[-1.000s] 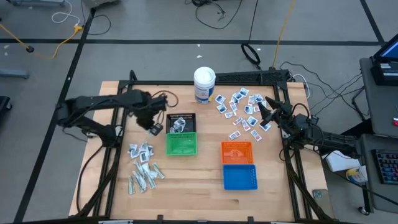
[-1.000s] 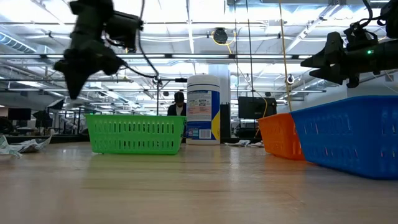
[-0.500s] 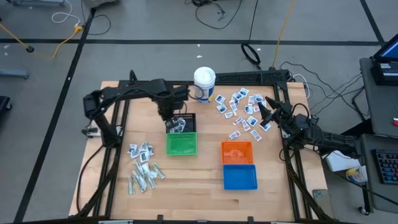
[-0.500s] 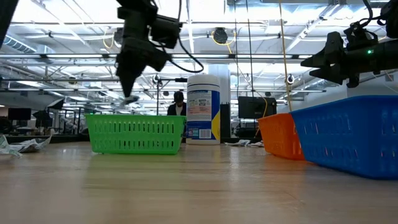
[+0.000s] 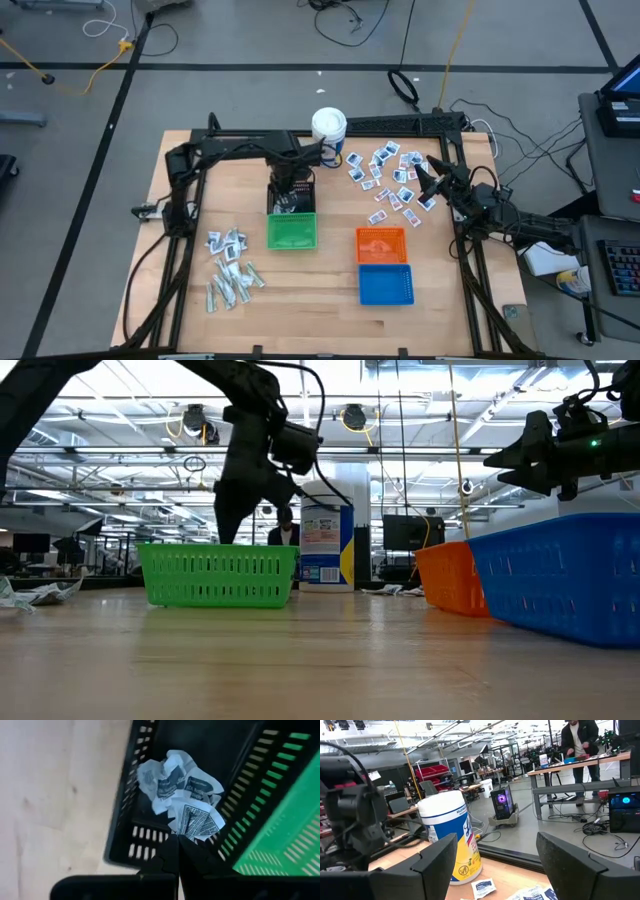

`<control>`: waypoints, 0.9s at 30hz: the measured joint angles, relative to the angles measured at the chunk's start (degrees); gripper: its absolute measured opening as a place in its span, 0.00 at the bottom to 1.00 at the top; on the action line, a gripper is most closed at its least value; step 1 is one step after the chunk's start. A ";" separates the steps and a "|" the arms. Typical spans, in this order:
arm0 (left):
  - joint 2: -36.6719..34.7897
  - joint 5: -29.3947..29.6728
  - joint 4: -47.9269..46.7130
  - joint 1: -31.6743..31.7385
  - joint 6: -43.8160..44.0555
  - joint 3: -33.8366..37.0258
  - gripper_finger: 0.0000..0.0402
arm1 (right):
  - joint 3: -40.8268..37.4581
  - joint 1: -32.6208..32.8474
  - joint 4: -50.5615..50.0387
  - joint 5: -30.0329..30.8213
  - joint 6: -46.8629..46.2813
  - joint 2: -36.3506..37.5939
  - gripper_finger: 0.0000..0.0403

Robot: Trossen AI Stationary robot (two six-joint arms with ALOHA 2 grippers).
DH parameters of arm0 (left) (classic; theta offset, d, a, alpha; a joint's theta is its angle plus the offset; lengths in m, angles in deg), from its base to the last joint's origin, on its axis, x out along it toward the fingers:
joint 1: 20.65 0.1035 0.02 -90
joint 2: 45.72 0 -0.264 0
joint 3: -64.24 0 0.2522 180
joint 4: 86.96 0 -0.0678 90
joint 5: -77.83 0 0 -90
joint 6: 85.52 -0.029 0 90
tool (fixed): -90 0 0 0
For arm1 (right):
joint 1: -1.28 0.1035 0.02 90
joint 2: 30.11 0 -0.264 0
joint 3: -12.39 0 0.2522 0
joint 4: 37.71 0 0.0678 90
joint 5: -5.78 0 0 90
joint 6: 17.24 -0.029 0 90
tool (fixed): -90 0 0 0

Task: Pick & Place First Aid Supplies
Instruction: Put the black pad into the black bin

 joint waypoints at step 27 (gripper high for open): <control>0.05 0.37 1.81 0.60 9.78 0.11 0.48 | -0.02 -0.01 0.02 0.00 0.00 -0.01 0.66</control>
